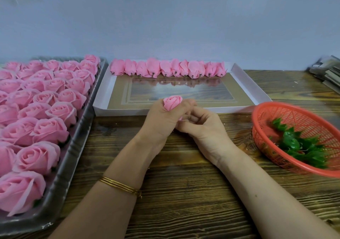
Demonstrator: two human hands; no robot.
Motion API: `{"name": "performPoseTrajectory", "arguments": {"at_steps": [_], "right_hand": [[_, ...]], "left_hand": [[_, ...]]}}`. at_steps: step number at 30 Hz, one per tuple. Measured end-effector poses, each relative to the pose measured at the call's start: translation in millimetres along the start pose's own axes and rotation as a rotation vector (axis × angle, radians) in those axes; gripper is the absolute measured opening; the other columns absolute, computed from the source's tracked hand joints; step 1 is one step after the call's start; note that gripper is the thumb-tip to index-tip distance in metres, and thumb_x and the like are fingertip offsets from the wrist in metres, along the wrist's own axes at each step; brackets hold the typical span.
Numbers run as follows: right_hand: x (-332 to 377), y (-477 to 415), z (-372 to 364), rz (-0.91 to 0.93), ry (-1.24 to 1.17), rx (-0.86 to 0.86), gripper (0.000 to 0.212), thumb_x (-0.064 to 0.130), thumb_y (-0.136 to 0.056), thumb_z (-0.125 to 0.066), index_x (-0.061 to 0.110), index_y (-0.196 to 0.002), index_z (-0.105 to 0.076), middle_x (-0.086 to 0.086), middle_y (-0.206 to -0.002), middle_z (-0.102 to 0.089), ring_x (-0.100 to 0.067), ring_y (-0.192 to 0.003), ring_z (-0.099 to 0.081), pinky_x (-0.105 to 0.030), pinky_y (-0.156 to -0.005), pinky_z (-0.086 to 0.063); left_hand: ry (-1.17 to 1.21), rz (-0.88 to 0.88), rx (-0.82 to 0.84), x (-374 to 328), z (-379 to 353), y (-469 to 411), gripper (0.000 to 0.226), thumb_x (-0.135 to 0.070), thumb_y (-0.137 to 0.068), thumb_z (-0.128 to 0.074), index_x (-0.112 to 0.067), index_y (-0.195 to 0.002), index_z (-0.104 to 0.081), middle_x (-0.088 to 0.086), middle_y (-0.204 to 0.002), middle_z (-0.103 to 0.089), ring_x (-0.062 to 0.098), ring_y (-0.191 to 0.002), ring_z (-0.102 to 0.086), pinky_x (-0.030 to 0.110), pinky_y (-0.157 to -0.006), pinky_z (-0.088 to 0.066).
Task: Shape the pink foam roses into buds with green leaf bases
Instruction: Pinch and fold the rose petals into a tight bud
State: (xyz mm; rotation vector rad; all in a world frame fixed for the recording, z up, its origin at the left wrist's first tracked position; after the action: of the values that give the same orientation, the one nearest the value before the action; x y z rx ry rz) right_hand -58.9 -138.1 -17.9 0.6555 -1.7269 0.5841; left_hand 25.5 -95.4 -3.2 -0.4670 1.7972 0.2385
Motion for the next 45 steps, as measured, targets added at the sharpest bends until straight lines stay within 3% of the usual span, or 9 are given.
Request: {"name": "performPoseTrajectory", "arguments": {"at_steps": [8, 14, 17, 23, 30, 35, 37, 40, 45], "right_hand": [[7.7, 2.2, -2.1, 0.107, 0.159, -0.069, 0.039, -0.013, -0.071, -0.077, -0.002, -0.107, -0.066, -0.014, -0.087, -0.071, -0.017, -0.082, -0.064, -0.024, -0.078, -0.054], [6.8, 3.7, -1.9, 0.09, 0.132, -0.03, 0.029, -0.016, -0.075, -0.069, -0.001, -0.1, -0.069, -0.015, -0.085, -0.068, -0.018, -0.083, -0.062, -0.029, -0.085, -0.052], [5.5, 3.4, -6.0, 0.033, 0.075, 0.039, 0.026, -0.016, -0.076, -0.067, 0.0, -0.097, -0.07, -0.022, -0.091, -0.068, -0.025, -0.089, -0.062, -0.04, -0.095, -0.05], [4.1, 1.6, -9.2, 0.018, 0.009, 0.085, 0.025, -0.007, -0.067, -0.069, 0.014, -0.079, -0.072, -0.007, -0.077, -0.068, -0.02, -0.082, -0.063, -0.038, -0.092, -0.05], [6.1, 1.9, -4.0, 0.108, 0.199, -0.02, 0.034, -0.014, -0.072, -0.074, 0.009, -0.097, -0.067, 0.011, -0.067, -0.067, -0.003, -0.07, -0.063, -0.017, -0.071, -0.05], [5.5, 4.1, -2.4, 0.043, 0.087, -0.02, 0.037, -0.019, -0.074, -0.068, -0.002, -0.107, -0.067, -0.03, -0.099, -0.068, -0.027, -0.092, -0.061, -0.046, -0.1, -0.047], [3.9, 4.3, -3.4, 0.005, 0.036, 0.012, 0.035, -0.019, -0.075, -0.065, -0.004, -0.106, -0.067, -0.034, -0.109, -0.065, -0.034, -0.102, -0.062, -0.051, -0.106, -0.044], [1.9, 4.1, -3.8, -0.028, 0.007, 0.035, 0.032, -0.02, -0.076, -0.063, -0.007, -0.105, -0.067, -0.035, -0.111, -0.064, -0.036, -0.105, -0.061, -0.051, -0.106, -0.043], [2.6, 1.6, 0.5, 0.022, 0.094, -0.05, 0.037, -0.015, -0.071, -0.074, -0.003, -0.105, -0.067, -0.02, -0.092, -0.068, -0.023, -0.086, -0.063, -0.035, -0.089, -0.052]], "left_hand": [[-0.073, -0.037, -0.038, 6.9, 0.3, -2.1, 0.013, -0.013, -0.088, -0.069, -0.002, -0.08, -0.07, 0.006, -0.069, -0.069, 0.012, -0.064, -0.066, 0.022, -0.062, -0.054], [-0.094, -0.011, 0.025, 2.1, -1.2, -1.0, 0.019, -0.011, -0.09, -0.066, 0.008, -0.091, -0.069, 0.012, -0.078, -0.069, 0.017, -0.072, -0.068, 0.026, -0.068, -0.057], [-0.104, 0.012, 0.073, 0.0, -2.4, -0.3, 0.031, -0.014, -0.09, -0.065, 0.016, -0.097, -0.062, 0.022, -0.088, -0.065, 0.025, -0.083, -0.064, 0.04, -0.083, -0.054], [-0.107, 0.018, 0.047, 0.1, -1.7, 1.1, 0.035, -0.015, -0.092, -0.063, 0.019, -0.102, -0.06, 0.032, -0.09, -0.062, 0.03, -0.084, -0.061, 0.045, -0.085, -0.052], [-0.106, -0.02, 0.0, 3.4, -0.7, -0.7, 0.031, -0.015, -0.092, -0.064, 0.015, -0.101, -0.064, 0.025, -0.087, -0.064, 0.026, -0.081, -0.062, 0.032, -0.08, -0.055], [-0.129, -0.022, 0.069, 1.2, -3.7, -0.6, 0.013, -0.008, -0.089, -0.066, 0.004, -0.093, -0.071, 0.017, -0.086, -0.07, 0.017, -0.078, -0.068, 0.025, -0.076, -0.058], [-0.161, -0.02, 0.101, 0.3, -3.9, -0.8, 0.012, -0.009, -0.088, -0.068, 0.001, -0.094, -0.072, 0.018, -0.093, -0.073, 0.018, -0.083, -0.069, 0.029, -0.082, -0.058], [-0.182, -0.014, 0.109, 0.6, -2.2, -0.8, 0.016, -0.013, -0.088, -0.069, 0.001, -0.095, -0.072, 0.024, -0.103, -0.071, 0.023, -0.09, -0.068, 0.036, -0.088, -0.056], [-0.081, -0.019, -0.007, 6.4, 3.5, -2.4, 0.021, -0.013, -0.091, -0.067, 0.008, -0.096, -0.069, 0.022, -0.089, -0.072, 0.023, -0.08, -0.069, 0.032, -0.076, -0.058]]}}
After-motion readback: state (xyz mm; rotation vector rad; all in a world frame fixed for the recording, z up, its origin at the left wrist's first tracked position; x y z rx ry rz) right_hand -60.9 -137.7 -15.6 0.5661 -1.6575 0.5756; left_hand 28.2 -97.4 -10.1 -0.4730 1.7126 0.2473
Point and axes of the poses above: each hand's wrist, its own y-axis away from the middle knuckle, its own z-axis out of the back of the hand, x = y × z, the point moved 8 cm from there along -y, towards the middle knuckle
